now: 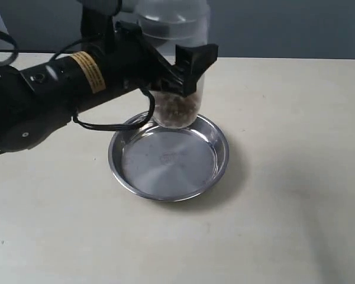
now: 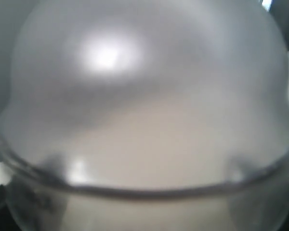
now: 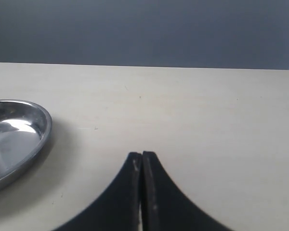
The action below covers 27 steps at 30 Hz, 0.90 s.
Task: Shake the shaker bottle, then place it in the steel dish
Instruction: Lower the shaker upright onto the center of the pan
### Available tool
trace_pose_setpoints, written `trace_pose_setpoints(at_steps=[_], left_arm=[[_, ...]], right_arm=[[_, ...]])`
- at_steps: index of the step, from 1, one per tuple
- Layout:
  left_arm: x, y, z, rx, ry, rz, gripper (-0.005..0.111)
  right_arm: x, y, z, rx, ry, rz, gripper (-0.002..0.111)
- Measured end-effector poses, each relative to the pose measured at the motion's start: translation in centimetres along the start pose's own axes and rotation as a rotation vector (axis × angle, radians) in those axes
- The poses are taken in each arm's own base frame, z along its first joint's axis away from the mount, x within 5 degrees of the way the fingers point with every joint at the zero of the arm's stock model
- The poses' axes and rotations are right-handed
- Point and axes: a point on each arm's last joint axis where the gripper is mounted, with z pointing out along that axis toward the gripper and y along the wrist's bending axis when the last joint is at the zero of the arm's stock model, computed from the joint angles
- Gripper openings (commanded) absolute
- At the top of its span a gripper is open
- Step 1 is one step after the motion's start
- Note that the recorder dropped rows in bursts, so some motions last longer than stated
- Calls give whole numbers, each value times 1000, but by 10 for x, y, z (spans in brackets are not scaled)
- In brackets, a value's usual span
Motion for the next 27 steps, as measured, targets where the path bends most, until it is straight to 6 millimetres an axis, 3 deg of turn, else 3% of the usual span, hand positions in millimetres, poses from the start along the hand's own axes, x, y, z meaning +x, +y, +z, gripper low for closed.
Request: trace_pose_setpoints(at_steps=[14,23,27], left_arm=[[72,14,39,32,-28,-14,0],[80,20,41,-15,-19,28,0],[82,34,35,-93,-22,0,0]], right_arm=[[0,0,0,0,0,0,-1],[0,0,0,0,0,0,-1],[0,0,0,0,0,0,-1]])
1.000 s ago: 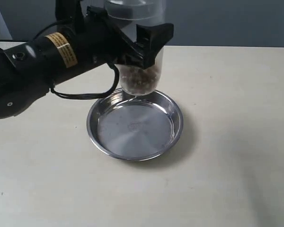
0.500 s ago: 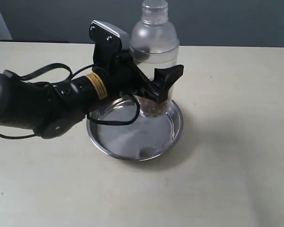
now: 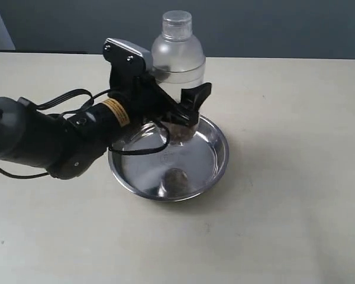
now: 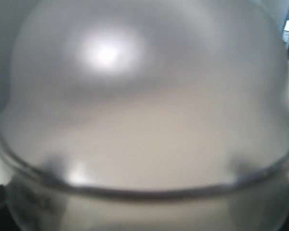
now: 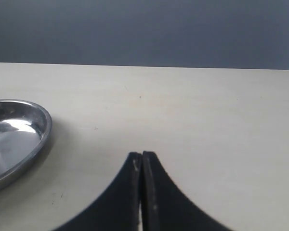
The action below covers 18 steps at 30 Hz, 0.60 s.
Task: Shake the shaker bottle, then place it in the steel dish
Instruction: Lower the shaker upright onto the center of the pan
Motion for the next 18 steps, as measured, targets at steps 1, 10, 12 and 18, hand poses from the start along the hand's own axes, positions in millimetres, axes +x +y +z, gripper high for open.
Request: trace_pose_setpoints(at_steps=[1,10,12,18], left_arm=[[1,5,-2,-24,1,-11,0],[29,28,-4,-86,-61,-37,0],[46,31,-3,-92,-24,-42,0],[65,33,-1,-97,18,3,0]], right_arm=[[0,0,0,0,0,0,-1],[0,0,0,0,0,0,-1],[0,0,0,0,0,0,-1],[0,0,0,0,0,0,-1]])
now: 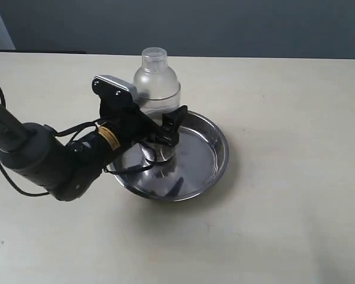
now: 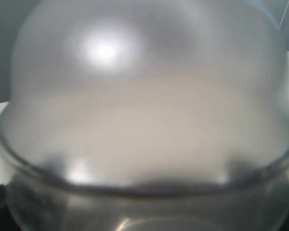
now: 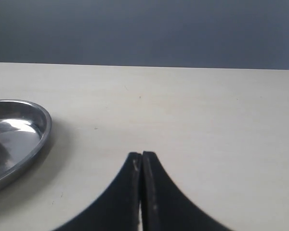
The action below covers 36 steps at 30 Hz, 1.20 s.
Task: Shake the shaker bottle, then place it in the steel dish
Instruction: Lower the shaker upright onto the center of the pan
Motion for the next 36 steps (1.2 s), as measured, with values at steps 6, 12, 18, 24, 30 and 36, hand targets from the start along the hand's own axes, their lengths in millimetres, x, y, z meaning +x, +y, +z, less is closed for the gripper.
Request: trace_pose_setpoints(at_steps=[6,12,18,24,30,36], left_arm=[[0,0,1,1,-6,33,0],[1,-4,1,52,1,59,0],[2,-14,0,162,10,103,14],[2,-15,0,181,10,111,53],[2,-16,0,182,10,111,86],[2,-15,0,176,7,108,95]], right_arm=[[0,0,0,0,0,0,-1],[0,0,0,0,0,0,-1],[0,0,0,0,0,0,-1],[0,0,0,0,0,0,-1],[0,0,0,0,0,0,-1],[0,0,0,0,0,0,-1]])
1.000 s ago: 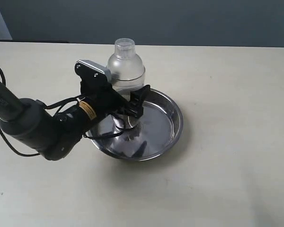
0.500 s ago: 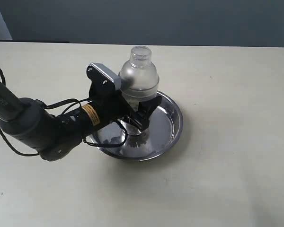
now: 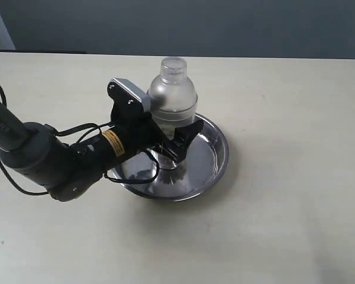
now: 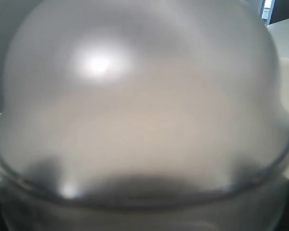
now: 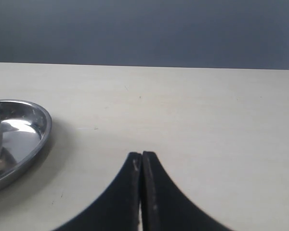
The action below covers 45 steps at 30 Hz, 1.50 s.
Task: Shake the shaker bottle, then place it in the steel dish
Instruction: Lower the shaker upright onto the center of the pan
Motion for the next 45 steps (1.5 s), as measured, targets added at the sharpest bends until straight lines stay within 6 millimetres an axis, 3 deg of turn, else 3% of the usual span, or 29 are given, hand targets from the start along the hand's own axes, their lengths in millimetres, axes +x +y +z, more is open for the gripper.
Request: trace_pose_setpoints(at_steps=[12,28,32,39,45], left_arm=[[-1,11,-1,-122,-16,-50,96],[-2,5,0,-57,-21,-23,96],[-2,3,0,-38,-23,-16,105],[-2,3,0,-28,-24,-12,105],[-16,2,-1,-29,-61,13,105]], right_arm=[[0,0,0,0,0,0,-1],[0,0,0,0,0,0,-1],[0,0,0,0,0,0,-1],[0,0,0,0,0,0,-1],[0,0,0,0,0,0,-1]])
